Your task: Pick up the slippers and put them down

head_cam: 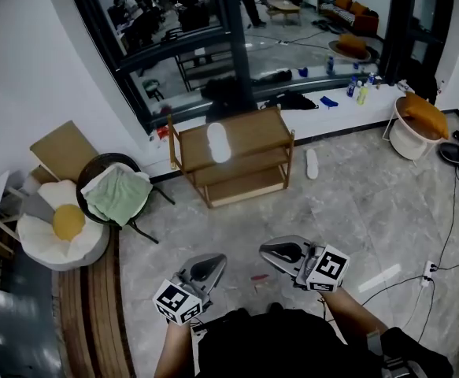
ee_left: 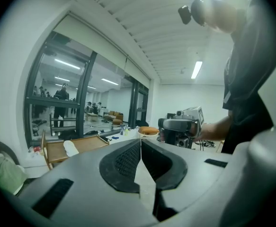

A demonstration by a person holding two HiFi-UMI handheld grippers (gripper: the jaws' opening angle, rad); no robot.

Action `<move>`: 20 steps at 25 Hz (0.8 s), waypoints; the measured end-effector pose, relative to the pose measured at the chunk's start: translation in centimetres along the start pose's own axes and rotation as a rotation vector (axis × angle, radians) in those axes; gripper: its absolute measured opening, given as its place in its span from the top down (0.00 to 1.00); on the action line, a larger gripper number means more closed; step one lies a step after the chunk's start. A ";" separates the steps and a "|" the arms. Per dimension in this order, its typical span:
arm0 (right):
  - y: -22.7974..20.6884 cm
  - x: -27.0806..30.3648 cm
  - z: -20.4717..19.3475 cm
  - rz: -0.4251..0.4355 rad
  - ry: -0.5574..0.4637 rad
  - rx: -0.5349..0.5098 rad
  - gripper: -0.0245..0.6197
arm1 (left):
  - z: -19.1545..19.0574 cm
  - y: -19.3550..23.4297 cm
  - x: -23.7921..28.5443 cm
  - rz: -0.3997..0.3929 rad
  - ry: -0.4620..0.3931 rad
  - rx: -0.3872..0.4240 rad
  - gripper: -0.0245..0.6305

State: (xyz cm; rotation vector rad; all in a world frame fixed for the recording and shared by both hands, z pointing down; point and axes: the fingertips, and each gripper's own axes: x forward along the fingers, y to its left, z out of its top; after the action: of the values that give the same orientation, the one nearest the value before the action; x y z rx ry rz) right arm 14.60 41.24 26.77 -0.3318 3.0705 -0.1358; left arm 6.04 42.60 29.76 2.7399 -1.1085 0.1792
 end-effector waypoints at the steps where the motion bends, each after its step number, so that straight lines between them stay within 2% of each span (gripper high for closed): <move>1: -0.4 -0.2 0.0 0.001 0.000 -0.003 0.92 | 0.1 0.1 0.2 0.006 0.001 0.002 0.94; 6: -3.4 -0.2 -0.5 -0.018 -0.014 0.029 0.92 | -0.2 1.7 1.2 0.020 0.027 -0.006 0.94; 10: -5.8 1.8 -0.9 -0.003 -0.009 0.034 0.92 | -0.8 5.1 2.3 0.012 0.035 -0.025 0.94; 16: -10.9 7.0 -1.8 -0.009 0.039 0.033 0.92 | -0.5 12.5 4.7 -0.014 0.016 -0.025 0.94; 20: -13.9 12.4 -2.1 0.012 0.093 0.006 0.92 | 0.0 19.6 4.4 0.004 0.009 -0.016 0.94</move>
State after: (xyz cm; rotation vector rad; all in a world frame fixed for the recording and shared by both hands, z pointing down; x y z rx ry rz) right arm 5.28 25.20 29.62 -0.3163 3.1624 -0.1640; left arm -4.47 25.81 32.88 2.7205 -1.1083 0.1822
